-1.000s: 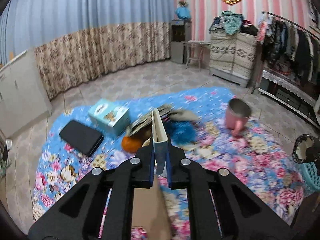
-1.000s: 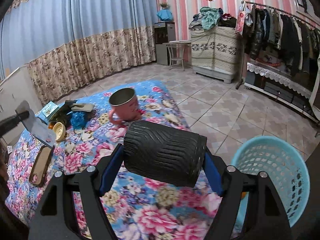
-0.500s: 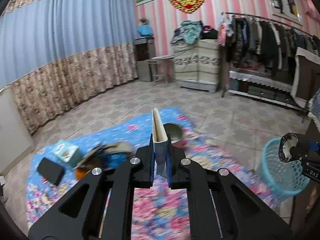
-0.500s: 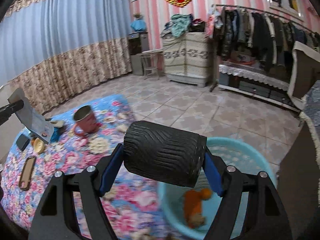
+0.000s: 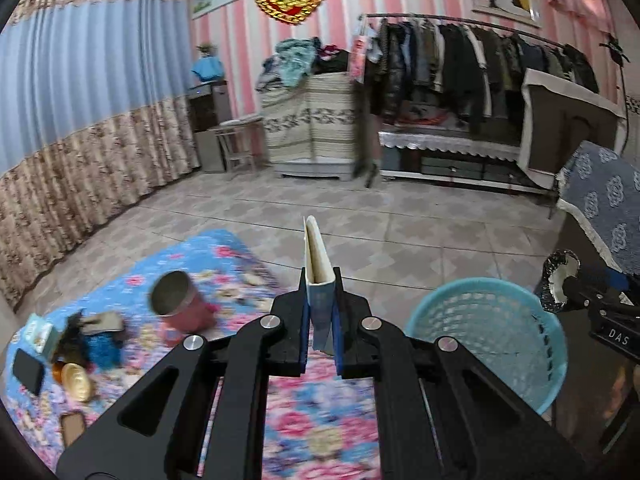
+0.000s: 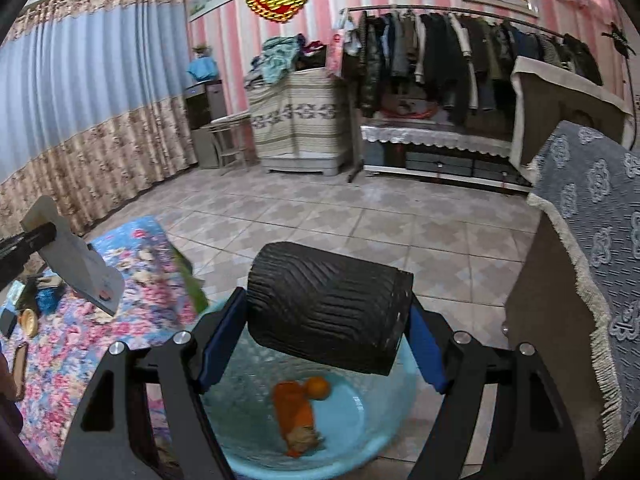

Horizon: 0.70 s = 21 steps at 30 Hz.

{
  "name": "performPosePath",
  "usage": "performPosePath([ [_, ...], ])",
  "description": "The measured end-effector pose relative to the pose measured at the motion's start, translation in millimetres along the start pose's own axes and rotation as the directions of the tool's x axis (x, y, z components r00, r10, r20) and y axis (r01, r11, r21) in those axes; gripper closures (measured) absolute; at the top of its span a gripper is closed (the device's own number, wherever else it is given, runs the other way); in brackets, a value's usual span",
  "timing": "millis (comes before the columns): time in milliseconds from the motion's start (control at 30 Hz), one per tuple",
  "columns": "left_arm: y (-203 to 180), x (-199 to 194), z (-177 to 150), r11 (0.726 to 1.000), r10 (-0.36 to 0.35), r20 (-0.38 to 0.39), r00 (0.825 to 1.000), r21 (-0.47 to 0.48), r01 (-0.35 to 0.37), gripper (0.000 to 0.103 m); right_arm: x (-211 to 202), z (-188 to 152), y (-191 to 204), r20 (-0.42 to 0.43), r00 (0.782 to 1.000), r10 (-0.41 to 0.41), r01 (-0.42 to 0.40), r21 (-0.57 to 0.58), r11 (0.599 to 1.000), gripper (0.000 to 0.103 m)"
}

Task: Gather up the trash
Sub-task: 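Carry the roller and white card over the blue basket and release both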

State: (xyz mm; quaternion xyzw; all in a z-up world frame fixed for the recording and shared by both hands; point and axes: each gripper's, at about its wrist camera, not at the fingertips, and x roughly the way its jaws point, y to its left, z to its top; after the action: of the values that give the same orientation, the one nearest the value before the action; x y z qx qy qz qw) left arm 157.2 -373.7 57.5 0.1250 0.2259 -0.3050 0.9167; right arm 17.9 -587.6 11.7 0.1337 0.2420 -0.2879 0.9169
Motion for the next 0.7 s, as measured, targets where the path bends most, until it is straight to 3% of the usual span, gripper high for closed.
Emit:
performPosePath([
  [300, -66.1, 36.4, -15.3, 0.996, -0.078, -0.058, 0.995, 0.043, 0.080, 0.095, 12.2, -12.2, -31.5, -0.029, 0.999, -0.033, 0.034, 0.032, 0.999, 0.029],
  [600, -100.8, 50.3, -26.5, 0.989, -0.101, -0.072, 0.992, 0.098, 0.108, 0.095, 19.2, -27.4, -47.8, -0.059, 0.998, -0.036, 0.039, 0.044, 0.998, 0.029],
  [633, -101.7, 50.3, -26.3, 0.989, -0.102, -0.069, 0.992, 0.098, 0.108, 0.094, 18.7, -28.7, -48.0, -0.061, 0.997, -0.036, 0.039, 0.043, 0.998, 0.029],
  [700, -103.9, 50.6, -26.9, 0.989, -0.104, -0.067, 0.992, 0.099, 0.111, 0.081, 19.1, -30.0, -47.0, -0.065, 0.997, -0.034, 0.037, 0.042, 0.998, 0.029],
])
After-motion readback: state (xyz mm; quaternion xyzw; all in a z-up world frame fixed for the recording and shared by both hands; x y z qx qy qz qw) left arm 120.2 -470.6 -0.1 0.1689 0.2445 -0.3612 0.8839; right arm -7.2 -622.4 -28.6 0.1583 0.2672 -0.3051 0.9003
